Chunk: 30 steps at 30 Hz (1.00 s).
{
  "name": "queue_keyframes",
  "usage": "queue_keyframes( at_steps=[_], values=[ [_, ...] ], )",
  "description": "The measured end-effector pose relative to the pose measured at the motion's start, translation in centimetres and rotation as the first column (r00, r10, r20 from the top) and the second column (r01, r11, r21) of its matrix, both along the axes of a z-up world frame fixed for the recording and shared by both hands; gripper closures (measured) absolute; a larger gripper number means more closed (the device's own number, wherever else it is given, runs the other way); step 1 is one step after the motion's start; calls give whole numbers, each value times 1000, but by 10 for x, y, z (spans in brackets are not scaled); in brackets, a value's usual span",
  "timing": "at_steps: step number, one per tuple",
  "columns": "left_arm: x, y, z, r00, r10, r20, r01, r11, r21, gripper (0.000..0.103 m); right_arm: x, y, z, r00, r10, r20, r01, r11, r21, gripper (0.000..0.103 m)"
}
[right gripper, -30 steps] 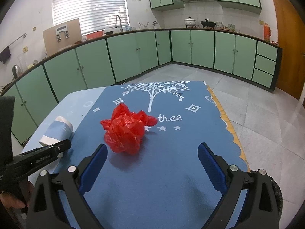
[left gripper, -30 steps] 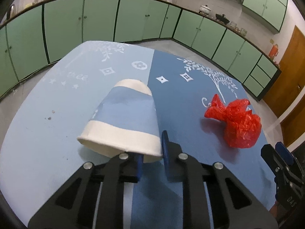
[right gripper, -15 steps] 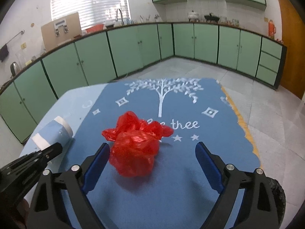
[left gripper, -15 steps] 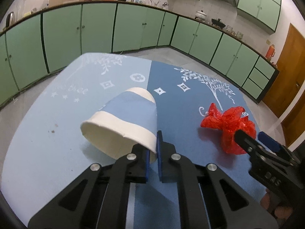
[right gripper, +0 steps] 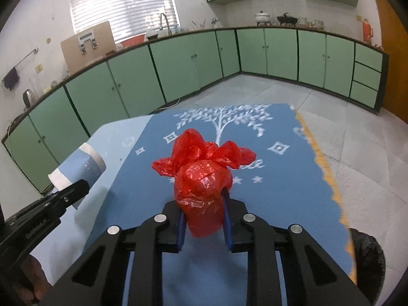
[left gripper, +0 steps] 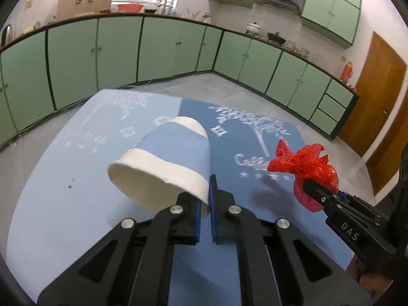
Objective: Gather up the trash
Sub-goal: 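Grasp the red plastic bag with the right gripper while the left gripper holds the cup, then carry the white cup and red bag to the black bin and release both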
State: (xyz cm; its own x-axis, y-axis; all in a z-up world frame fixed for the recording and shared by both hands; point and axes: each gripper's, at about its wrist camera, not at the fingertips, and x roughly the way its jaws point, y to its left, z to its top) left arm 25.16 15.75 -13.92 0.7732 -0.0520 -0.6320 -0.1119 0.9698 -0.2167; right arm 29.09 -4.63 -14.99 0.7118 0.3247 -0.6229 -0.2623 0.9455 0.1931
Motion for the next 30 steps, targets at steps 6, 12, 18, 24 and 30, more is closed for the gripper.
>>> queue_keyframes(
  at_steps=[6,12,18,24,30],
  values=[
    [-15,-38,18,996,-81,25,80,997,21,98,-31,-32,26,998,-50,43,50,999,-4,80],
    [-31,-85,35,982,-183,50,181,983,45,98,-60,-74,43,993,-103,63,104,995,-3,80],
    [-42,-135,45,956,-286,64,282,958,55,98,-91,-124,52,981,-180,66,181,984,3,80],
    [-50,-197,40,904,-423,54,422,906,43,98,-121,-180,48,955,-293,49,295,955,-24,80],
    [-50,-270,13,811,-584,-23,584,812,-13,98,-145,-239,21,908,-419,-18,417,906,-63,80]
  ],
)
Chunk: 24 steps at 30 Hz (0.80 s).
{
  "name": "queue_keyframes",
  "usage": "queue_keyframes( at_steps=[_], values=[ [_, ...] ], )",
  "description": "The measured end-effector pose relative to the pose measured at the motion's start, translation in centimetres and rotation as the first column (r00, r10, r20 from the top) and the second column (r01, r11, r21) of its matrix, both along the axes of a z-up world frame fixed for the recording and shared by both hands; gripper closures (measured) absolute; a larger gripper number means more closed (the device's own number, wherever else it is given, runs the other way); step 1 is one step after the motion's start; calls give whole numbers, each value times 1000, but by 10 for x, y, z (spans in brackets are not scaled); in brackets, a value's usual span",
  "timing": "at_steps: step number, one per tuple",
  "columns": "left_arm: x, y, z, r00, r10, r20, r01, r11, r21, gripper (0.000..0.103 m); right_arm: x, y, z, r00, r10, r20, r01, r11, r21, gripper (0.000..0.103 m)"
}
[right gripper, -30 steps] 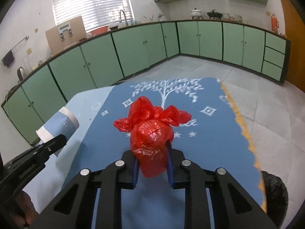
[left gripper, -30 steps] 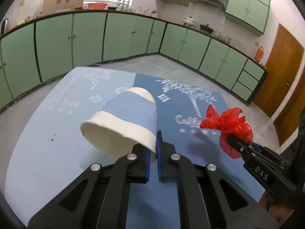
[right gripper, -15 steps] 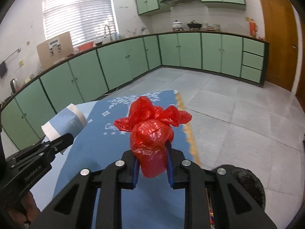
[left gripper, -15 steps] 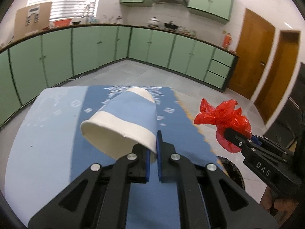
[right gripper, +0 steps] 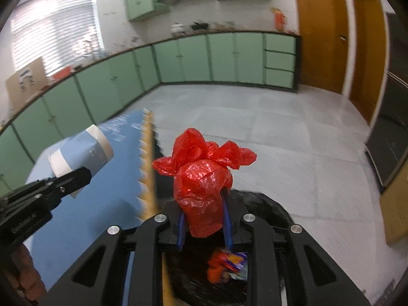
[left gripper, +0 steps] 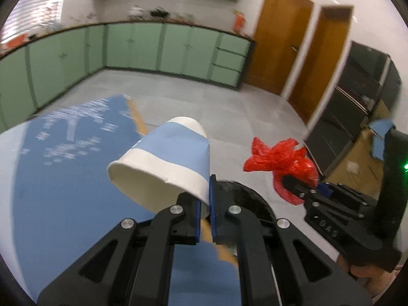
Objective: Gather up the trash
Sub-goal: 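Carry the white cup and red bag to the black bin and release both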
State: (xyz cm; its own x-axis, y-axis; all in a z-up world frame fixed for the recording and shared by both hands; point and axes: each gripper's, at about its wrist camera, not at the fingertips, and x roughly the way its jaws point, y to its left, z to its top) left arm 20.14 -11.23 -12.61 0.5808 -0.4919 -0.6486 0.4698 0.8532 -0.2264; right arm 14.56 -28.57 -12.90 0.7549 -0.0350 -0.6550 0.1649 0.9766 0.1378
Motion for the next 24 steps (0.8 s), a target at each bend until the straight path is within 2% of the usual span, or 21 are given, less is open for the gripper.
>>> queue_keyframes(
  at_steps=[5,7,8,10,12,13,14,21,24],
  values=[
    [8,-50,-25,991,-115,-73,117,993,27,97,-8,-35,-32,994,-74,-78,74,997,-4,79],
    [12,-61,-32,984,-149,-97,153,987,39,94,-6,-43,-41,991,-86,-100,87,996,5,76],
    [13,-67,-35,981,-162,-108,168,985,47,80,-6,-48,-46,989,-98,-110,100,995,9,75],
    [16,-70,-38,980,-165,-110,171,984,49,61,-7,-54,-53,986,-104,-126,107,994,11,70],
    [14,-70,-39,981,-165,-103,171,984,54,58,-7,-57,-58,984,-114,-135,117,993,12,61],
    [15,-69,-38,981,-164,-101,170,984,57,58,-9,-58,-59,984,-113,-135,116,993,14,54],
    [16,-67,-39,983,-157,-100,164,985,62,58,-5,-58,-58,984,-111,-136,114,993,12,52],
    [14,-53,-24,992,-105,-72,110,992,66,57,-11,-59,-52,987,-114,-111,116,993,12,48],
    [9,-47,-16,996,-79,-44,82,994,70,54,-16,-55,-41,990,-112,-83,113,994,3,43]
  ],
)
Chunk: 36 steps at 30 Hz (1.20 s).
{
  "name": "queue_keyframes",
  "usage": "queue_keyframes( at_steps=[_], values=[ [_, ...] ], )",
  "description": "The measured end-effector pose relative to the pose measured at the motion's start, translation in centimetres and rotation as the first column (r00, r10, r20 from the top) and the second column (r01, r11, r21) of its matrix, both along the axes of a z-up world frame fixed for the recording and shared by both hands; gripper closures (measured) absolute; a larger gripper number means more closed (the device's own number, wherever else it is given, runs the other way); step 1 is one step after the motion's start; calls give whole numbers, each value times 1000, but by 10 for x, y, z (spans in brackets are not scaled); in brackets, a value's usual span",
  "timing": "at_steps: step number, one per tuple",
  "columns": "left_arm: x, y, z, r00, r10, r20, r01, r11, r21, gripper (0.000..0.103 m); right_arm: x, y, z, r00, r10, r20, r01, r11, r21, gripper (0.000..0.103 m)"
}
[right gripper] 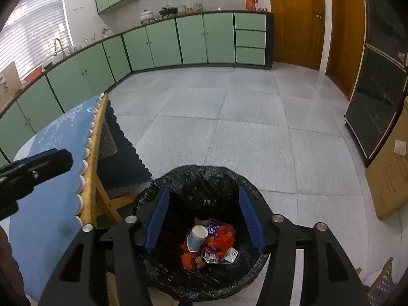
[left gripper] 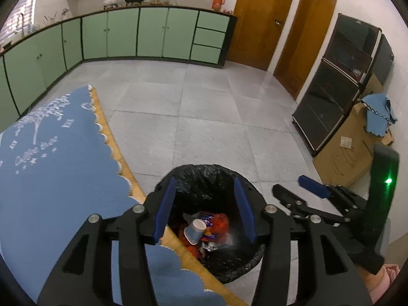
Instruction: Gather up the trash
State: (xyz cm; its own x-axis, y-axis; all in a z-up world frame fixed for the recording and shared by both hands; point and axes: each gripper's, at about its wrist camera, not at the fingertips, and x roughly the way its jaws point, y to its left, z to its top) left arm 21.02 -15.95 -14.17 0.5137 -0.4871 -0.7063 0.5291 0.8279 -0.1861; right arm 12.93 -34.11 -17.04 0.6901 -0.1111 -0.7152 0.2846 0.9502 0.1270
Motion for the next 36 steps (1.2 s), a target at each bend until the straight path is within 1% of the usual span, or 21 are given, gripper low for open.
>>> queue_keyframes(
  at_steps=[1,2,6,8,10,11,13,17,19,23,28,36],
  values=[
    [-3,4,3,1000,11,10,-11,1000,-1,51,-3,2,7,1000,1,14,-1,1000,-5,38],
    [-7,10,7,999,23,23,-23,1000,-2,48,-5,3,12,1000,2,23,-1,1000,-9,36],
    [-21,27,25,995,70,67,-70,998,-5,40,-20,14,39,997,14,70,-12,1000,-28,24],
    [-33,40,36,990,104,97,-104,995,-11,32,-29,21,54,995,29,94,-25,999,-42,19],
    [-42,51,45,984,130,119,-129,992,-11,28,-40,30,71,992,42,121,-36,998,-56,9],
    [-49,58,51,981,145,132,-145,989,-14,25,-44,32,76,990,47,130,-40,998,-57,6],
    [-59,68,60,975,167,148,-166,986,-18,22,-55,40,90,986,65,152,-58,997,-50,6],
    [-80,86,78,962,204,183,-203,979,-27,15,-70,52,108,980,92,176,-86,995,-43,6],
    [-89,92,84,956,225,191,-223,974,-29,13,-79,59,117,976,104,190,-97,994,-46,6],
    [-110,105,96,943,258,210,-260,965,-18,13,-95,71,131,970,120,213,-115,993,-38,6],
    [-134,115,107,933,274,231,-278,960,-16,13,-112,83,144,965,135,223,-125,991,-55,6],
    [-162,125,120,917,297,265,-303,953,-21,13,-134,94,151,958,162,236,-151,986,-65,6]
  ],
)
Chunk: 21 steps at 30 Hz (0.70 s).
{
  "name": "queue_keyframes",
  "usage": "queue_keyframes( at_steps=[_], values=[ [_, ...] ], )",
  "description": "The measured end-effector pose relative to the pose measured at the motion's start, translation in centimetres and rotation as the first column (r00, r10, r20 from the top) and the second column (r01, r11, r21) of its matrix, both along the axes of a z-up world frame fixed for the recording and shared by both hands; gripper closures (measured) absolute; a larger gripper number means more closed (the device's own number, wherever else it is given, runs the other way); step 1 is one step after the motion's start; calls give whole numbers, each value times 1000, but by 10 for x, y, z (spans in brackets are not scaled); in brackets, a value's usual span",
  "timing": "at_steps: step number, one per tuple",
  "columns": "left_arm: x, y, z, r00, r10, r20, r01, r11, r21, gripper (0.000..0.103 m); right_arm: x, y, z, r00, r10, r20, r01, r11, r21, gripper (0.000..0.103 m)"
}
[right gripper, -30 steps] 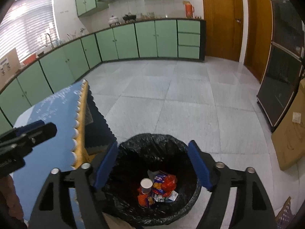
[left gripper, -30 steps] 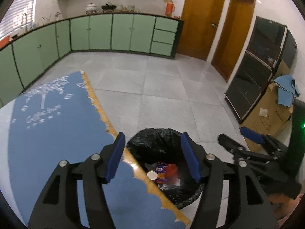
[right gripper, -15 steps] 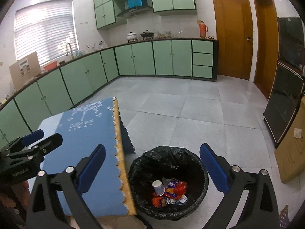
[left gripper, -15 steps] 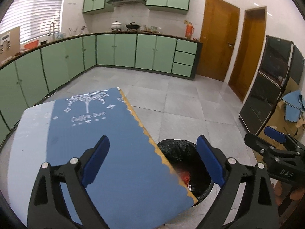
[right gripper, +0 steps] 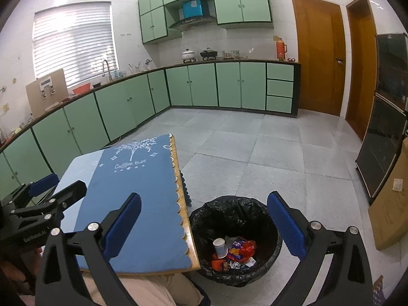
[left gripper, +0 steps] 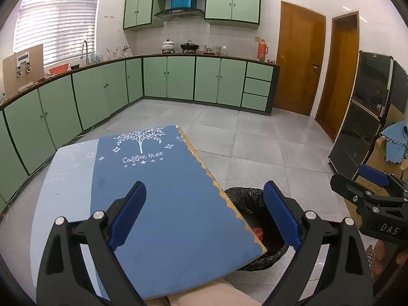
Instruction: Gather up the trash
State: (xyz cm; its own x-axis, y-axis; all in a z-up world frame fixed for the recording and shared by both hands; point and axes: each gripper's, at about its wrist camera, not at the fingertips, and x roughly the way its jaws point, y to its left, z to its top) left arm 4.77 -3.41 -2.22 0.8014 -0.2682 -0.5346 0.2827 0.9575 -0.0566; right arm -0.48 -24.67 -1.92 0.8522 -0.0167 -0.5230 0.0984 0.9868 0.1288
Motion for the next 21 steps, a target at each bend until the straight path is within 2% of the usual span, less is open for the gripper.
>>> queue_keyframes(
  at_steps=[9,21],
  values=[
    [-17,9,7,999,18,26,-18,1000,-1,13,-14,6,8,999,13,29,-13,1000,-9,6],
    [-19,12,10,999,24,42,-24,1000,-10,13,-16,10,9,999,26,39,-25,1000,-16,6]
  ],
)
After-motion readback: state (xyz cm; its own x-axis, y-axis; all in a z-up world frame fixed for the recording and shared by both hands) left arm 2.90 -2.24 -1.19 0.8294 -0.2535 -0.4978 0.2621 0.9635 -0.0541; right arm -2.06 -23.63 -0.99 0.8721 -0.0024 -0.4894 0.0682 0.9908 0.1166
